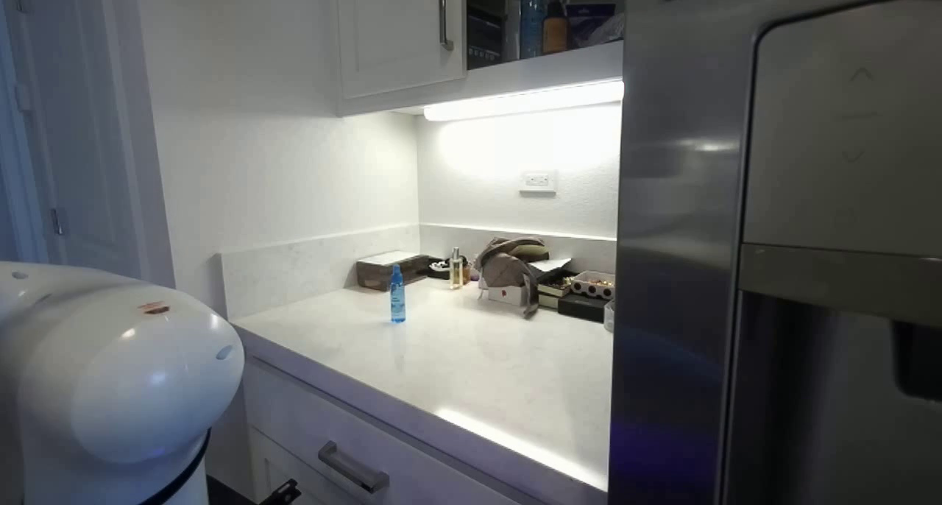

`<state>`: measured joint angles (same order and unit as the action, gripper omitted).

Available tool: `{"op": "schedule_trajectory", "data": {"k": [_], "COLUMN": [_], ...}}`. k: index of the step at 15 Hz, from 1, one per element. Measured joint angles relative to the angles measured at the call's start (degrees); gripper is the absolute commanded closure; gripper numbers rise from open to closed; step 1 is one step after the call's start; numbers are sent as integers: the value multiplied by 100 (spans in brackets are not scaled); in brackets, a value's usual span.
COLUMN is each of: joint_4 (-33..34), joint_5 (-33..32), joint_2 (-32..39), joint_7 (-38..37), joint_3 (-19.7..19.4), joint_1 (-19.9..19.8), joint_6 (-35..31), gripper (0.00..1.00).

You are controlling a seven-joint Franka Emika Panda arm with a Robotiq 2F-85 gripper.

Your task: Close the left and right cabinet doors respectively

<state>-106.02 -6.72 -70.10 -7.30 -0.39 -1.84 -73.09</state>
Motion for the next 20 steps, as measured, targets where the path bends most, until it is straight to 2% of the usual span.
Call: {"op": "schedule_trajectory", "data": {"k": [11, 15, 20], "joint_4": [316, 440, 492], "joint_5": [-544, -975, -1528], "joint_2": [118, 273, 539], "joint_7": [24, 24, 21], "joint_3": [-714, -897, -1015], "joint_1": [-141, -180, -449], "joint_6": [-274, -598, -1095], "gripper": [0, 0, 0]}}
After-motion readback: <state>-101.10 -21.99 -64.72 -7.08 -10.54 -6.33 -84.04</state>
